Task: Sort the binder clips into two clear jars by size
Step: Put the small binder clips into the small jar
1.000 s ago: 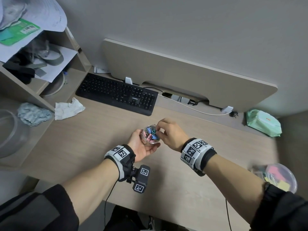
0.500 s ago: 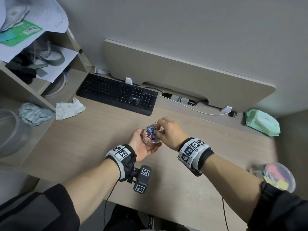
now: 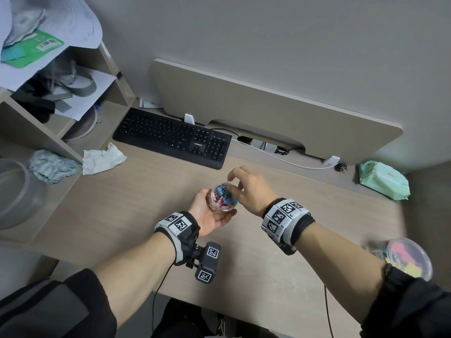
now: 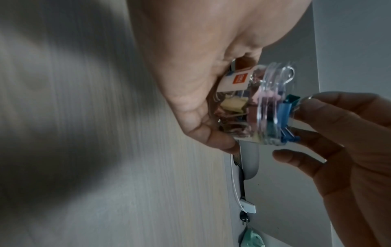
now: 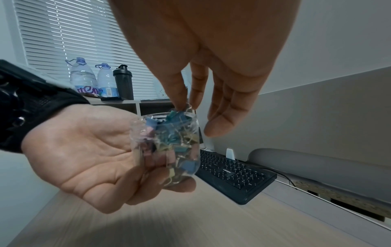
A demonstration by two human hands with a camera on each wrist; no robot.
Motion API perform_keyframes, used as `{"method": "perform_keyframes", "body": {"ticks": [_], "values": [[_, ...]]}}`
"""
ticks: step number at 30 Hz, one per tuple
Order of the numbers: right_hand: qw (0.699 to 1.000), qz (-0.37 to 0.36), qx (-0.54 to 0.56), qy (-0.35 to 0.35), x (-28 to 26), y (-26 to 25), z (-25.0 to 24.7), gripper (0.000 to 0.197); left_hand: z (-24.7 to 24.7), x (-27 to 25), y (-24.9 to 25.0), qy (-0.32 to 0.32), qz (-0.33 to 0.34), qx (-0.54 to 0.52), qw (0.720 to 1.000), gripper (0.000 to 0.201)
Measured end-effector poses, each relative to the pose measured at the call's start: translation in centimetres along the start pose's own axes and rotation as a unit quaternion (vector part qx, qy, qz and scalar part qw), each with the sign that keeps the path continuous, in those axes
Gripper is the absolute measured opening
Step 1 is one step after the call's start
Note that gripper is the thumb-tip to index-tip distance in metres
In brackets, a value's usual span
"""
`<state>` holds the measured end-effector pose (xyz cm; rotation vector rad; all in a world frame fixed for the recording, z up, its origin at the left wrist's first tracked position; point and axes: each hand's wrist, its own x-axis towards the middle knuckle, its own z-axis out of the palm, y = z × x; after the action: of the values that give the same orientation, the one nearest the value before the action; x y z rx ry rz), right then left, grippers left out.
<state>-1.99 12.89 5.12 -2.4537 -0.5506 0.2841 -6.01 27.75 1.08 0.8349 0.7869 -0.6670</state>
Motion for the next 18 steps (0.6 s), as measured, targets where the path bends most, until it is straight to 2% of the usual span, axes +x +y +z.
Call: {"method": "perform_keyframes", "body": {"ticks": [4, 9, 15, 18], "values": [[1.000, -0.015, 0.000, 0.008, -0.02, 0.04, -0.23, 0.006, 0.01, 0.06, -0.10, -0.001, -0.004, 0.001, 1.000, 0.052], [1.000, -0.011, 0.014, -0.016, -0.07, 0.08, 0.10, 0.030, 0.08, 0.03, -0.08, -0.007, -0.006, 0.004, 1.000, 0.052], [1.000, -0.015, 0.008, -0.010, 0.23, -0.08, -0.24, 0.010, -0.14, -0.12, -0.11, -0.001, -0.007, 0.009, 1.000, 0.053], [1.000, -0.018, -0.002, -0.014, 0.38, -0.07, -0.44, 0.007, -0.28, -0.13, -0.07, 0.002, -0.007, 0.007, 1.000, 0.054]]}}
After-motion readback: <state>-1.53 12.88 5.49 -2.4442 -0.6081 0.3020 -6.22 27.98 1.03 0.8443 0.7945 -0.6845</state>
